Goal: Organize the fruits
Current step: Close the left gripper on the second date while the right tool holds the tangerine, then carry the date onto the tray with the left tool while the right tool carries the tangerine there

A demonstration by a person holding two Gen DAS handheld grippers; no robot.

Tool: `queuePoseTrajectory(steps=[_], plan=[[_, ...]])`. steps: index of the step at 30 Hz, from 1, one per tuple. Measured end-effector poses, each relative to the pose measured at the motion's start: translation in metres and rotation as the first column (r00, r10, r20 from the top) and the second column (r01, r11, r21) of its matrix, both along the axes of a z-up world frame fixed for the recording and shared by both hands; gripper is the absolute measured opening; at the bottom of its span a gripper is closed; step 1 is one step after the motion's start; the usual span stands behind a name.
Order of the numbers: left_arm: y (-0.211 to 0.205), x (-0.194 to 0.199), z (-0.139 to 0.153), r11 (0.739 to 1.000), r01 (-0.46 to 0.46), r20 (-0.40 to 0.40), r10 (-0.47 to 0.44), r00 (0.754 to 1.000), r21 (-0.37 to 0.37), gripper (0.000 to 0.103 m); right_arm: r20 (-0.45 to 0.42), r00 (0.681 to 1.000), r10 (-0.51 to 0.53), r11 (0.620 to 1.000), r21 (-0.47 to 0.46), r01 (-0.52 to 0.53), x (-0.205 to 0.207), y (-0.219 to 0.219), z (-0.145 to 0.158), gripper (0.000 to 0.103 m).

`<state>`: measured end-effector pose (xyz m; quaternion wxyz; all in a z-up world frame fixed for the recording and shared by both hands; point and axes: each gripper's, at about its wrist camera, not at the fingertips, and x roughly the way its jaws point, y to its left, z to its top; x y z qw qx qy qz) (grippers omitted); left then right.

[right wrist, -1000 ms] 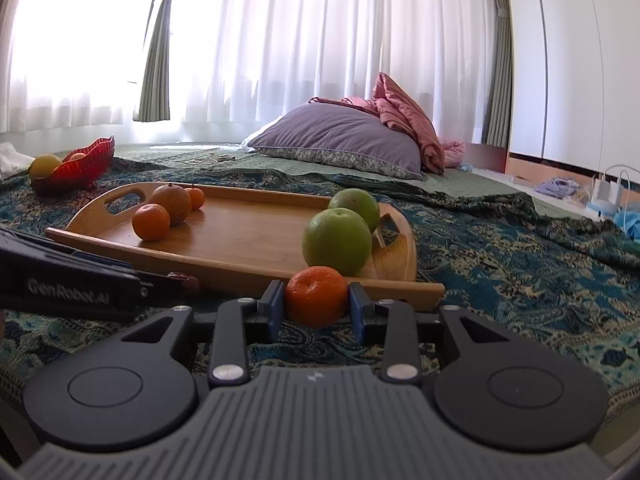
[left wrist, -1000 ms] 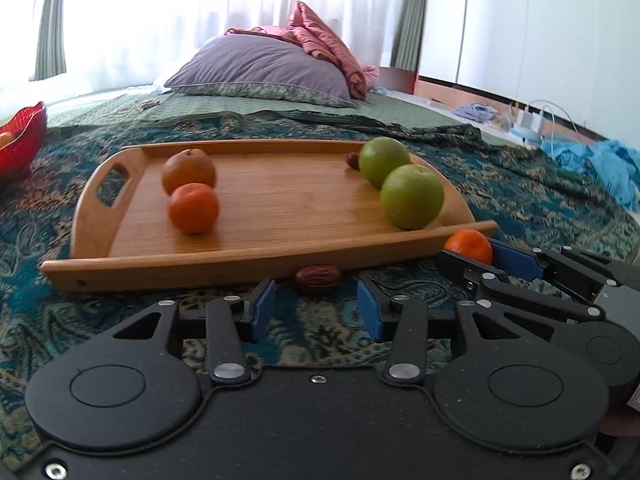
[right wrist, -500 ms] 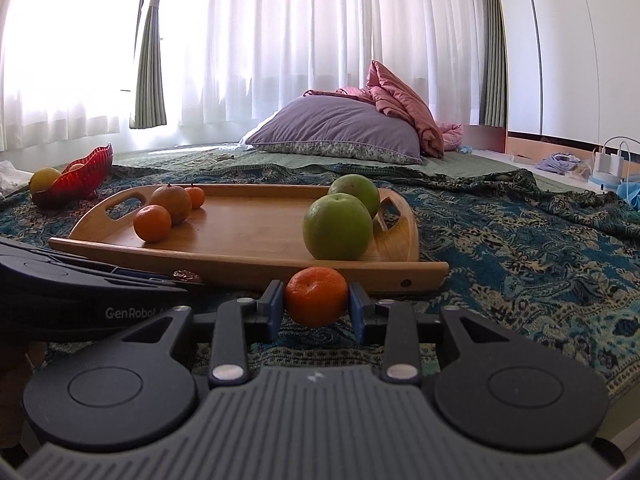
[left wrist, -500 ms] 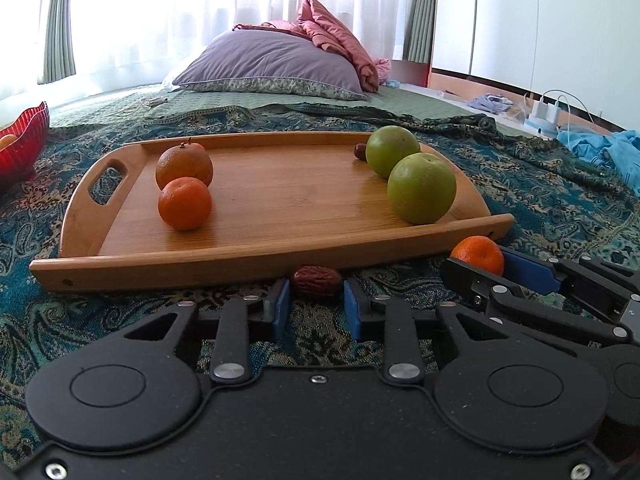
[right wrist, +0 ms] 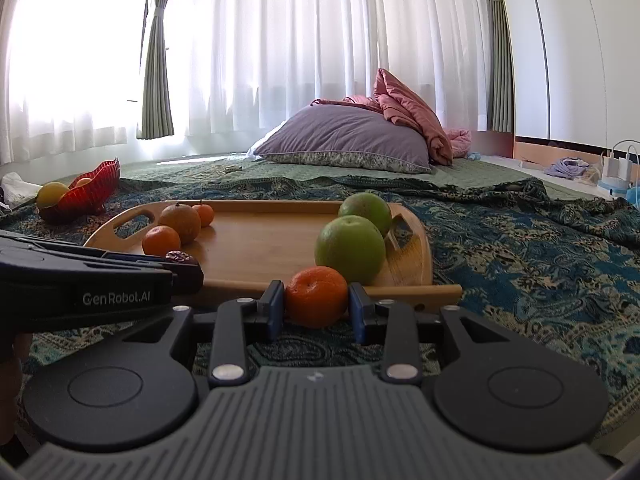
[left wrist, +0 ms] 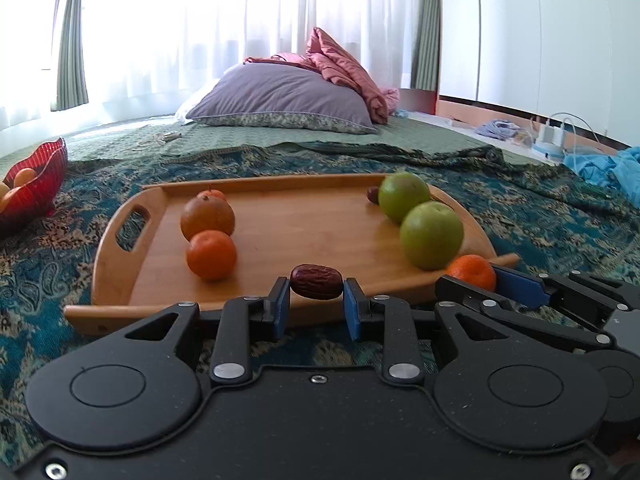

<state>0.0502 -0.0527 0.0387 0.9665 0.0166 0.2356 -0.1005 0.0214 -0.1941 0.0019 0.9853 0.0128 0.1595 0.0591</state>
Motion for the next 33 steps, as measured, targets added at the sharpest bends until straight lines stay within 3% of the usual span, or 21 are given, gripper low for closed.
queuePoseTrajectory(steps=[18, 33], plan=[[0.014, 0.049, 0.001, 0.999, -0.040, -0.002, 0.040, 0.999, -0.022, 0.027, 0.022, 0.999, 0.032, 0.999, 0.003, -0.032, 0.045, 0.017, 0.012, 0.040], [0.025, 0.076, -0.009, 0.997, -0.071, -0.025, 0.070, 0.997, -0.036, 0.027, -0.083, 0.994, 0.065, 0.998, -0.018, -0.067, 0.081, 0.027, 0.014, 0.040]])
